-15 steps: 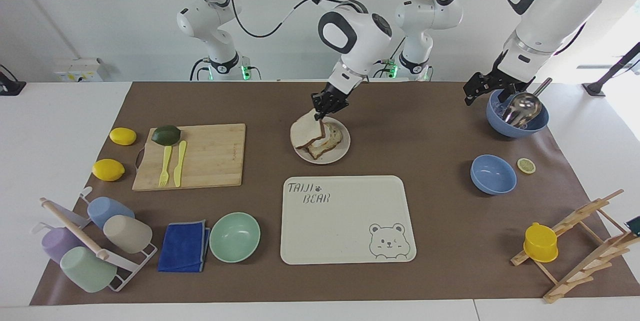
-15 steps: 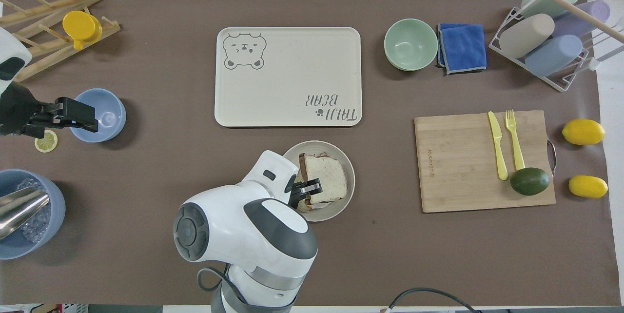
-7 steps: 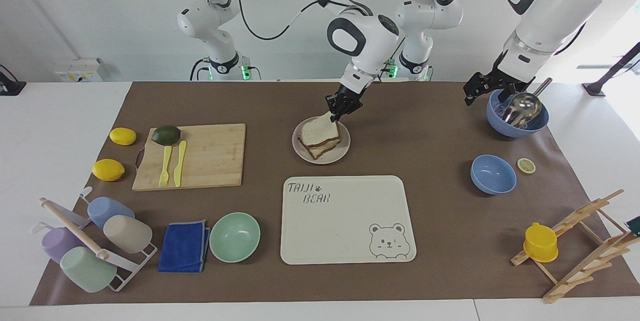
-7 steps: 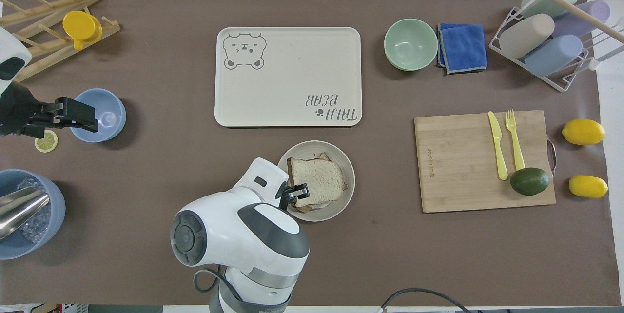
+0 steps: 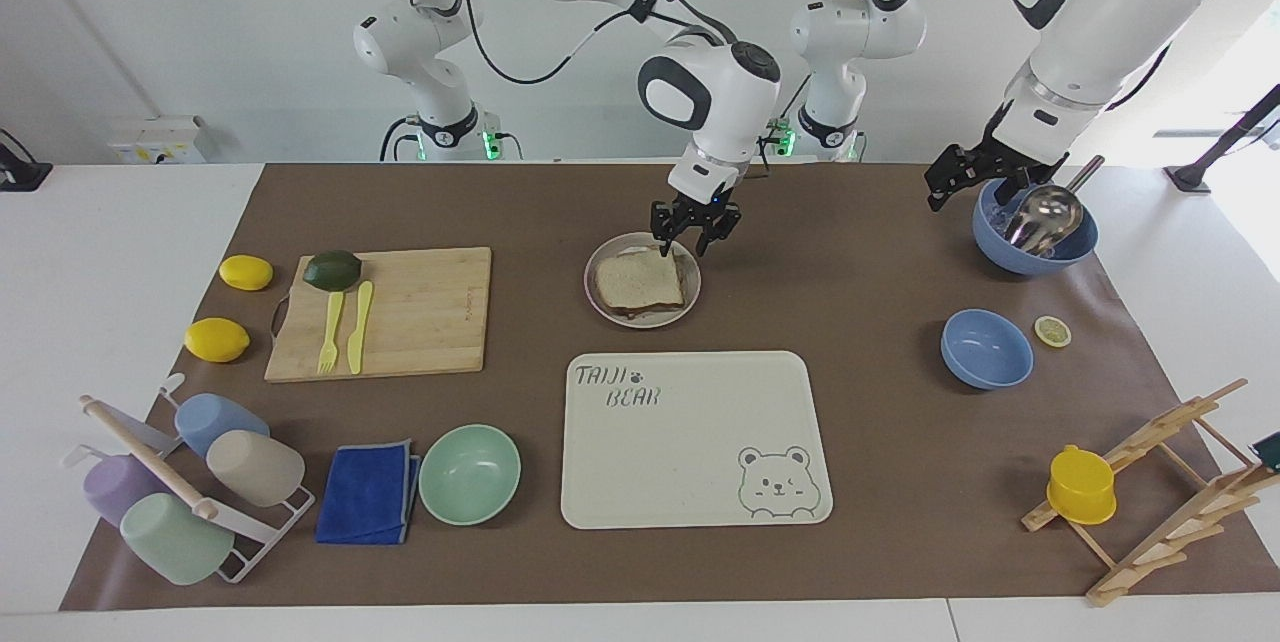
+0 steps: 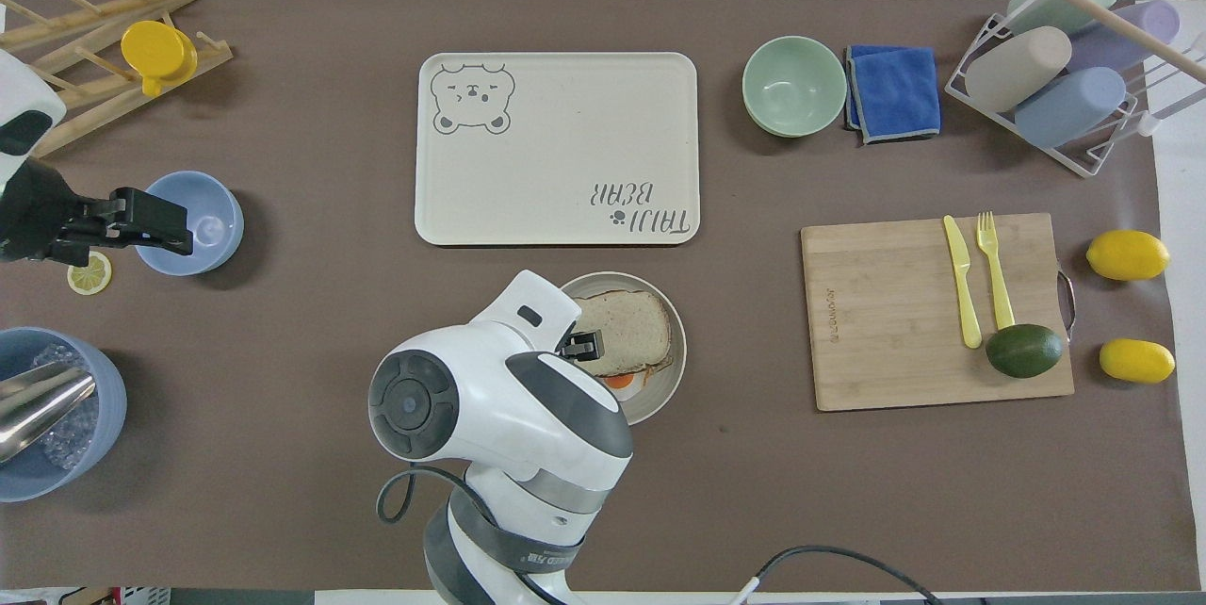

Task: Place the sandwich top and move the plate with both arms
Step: 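Lower the bread onto the egg and open the right gripper, then withdraw the right gripper while the left gripper reaches the plate rim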

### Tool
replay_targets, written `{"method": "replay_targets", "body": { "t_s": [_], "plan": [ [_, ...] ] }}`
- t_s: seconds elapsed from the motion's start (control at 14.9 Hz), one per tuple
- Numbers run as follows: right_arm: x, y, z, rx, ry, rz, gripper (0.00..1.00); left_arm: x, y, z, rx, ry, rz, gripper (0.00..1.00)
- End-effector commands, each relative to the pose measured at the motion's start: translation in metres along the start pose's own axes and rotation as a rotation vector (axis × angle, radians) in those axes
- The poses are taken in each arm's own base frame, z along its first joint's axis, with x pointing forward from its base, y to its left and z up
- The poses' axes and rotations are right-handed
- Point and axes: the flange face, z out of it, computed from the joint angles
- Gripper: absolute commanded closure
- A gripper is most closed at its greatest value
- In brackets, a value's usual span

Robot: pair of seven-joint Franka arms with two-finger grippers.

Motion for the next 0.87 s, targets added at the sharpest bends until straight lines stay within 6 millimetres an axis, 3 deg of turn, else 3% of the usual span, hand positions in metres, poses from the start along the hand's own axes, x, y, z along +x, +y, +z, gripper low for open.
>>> {"method": "replay_targets", "body": {
  "t_s": [0.0,0.13,0.27,0.4,0.54,0.67,0.8],
  "plan": [
    [0.034,0.076,-0.044,0.031,-0.018,0.088,0.00,-0.002,0.004,-0.004,0.015,0.035,-0.017,0.00],
    [0.055,0.150,-0.070,0.056,-0.066,0.160,0.00,-0.012,0.030,0.015,0.017,0.031,-0.037,0.00],
    [0.069,0.241,-0.083,0.050,-0.142,0.280,0.00,-0.027,0.071,0.058,0.008,0.045,-0.049,0.00],
    [0.069,0.321,-0.106,0.135,-0.187,0.268,0.00,-0.037,0.107,0.098,-0.043,0.062,-0.070,0.00],
    [0.065,0.391,-0.112,0.182,-0.216,0.247,0.00,-0.037,0.133,0.135,-0.088,0.028,-0.060,0.00],
    [0.055,0.418,-0.114,0.153,-0.271,0.227,0.00,-0.053,0.170,0.176,-0.082,0.019,-0.011,0.00],
    [0.045,0.437,-0.109,0.131,-0.314,0.245,0.00,-0.068,0.188,0.210,-0.111,0.048,-0.009,0.00]
  ]
}}
